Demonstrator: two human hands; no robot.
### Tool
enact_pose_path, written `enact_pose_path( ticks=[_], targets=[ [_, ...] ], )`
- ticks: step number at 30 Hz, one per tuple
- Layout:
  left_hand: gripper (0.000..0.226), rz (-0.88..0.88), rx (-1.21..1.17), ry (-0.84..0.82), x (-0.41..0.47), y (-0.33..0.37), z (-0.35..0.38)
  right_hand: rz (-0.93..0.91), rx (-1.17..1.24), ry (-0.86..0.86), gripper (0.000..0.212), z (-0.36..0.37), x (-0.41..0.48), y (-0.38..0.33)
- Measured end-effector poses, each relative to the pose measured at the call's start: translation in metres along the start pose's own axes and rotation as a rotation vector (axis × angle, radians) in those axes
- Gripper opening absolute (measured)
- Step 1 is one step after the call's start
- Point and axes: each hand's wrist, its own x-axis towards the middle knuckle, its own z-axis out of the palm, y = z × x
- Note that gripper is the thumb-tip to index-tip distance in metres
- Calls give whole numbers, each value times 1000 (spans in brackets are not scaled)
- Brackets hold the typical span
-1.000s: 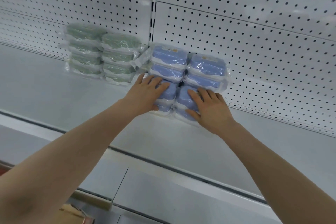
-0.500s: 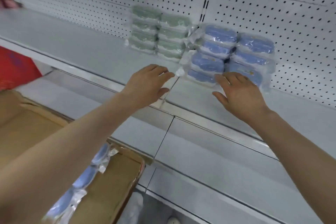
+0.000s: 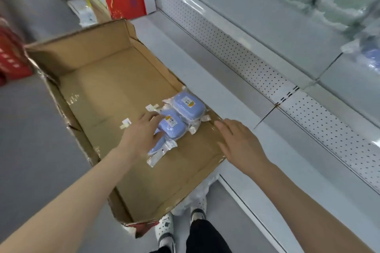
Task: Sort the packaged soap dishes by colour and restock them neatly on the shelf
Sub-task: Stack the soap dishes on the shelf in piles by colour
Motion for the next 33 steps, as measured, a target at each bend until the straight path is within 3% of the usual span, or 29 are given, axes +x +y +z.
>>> enact_pose_path(
  ticks=[5, 13, 17, 22, 24, 28, 30, 33],
  targets=[
    [56, -145, 89, -260, -35, -32, 58, -47, 42, -254, 59, 45, 54, -19],
    [61, -136, 255, -486, -23, -48, 89, -193, 3, -461, 63, 133, 119, -67],
    [61, -199, 266, -506, -44, -63, 81, -171, 10, -556, 62, 150, 113, -69],
    [58, -299, 185, -442, -73, -70, 70, -145, 78, -539, 57, 130, 72, -87],
    [55, -312, 160, -344, -75, -70, 66, -193, 87, -507, 55, 122, 64, -92],
    [58, -437, 182, -317, -61, -81, 67, -373, -61, -490, 100, 129, 88, -83],
    [55, -489, 139, -396, -52, -86, 72, -504, -138, -528, 98, 135, 99, -80],
    [47, -432, 76, -426, -39, -86, 78, -529, -205, -517, 83, 138, 104, -77]
  ],
)
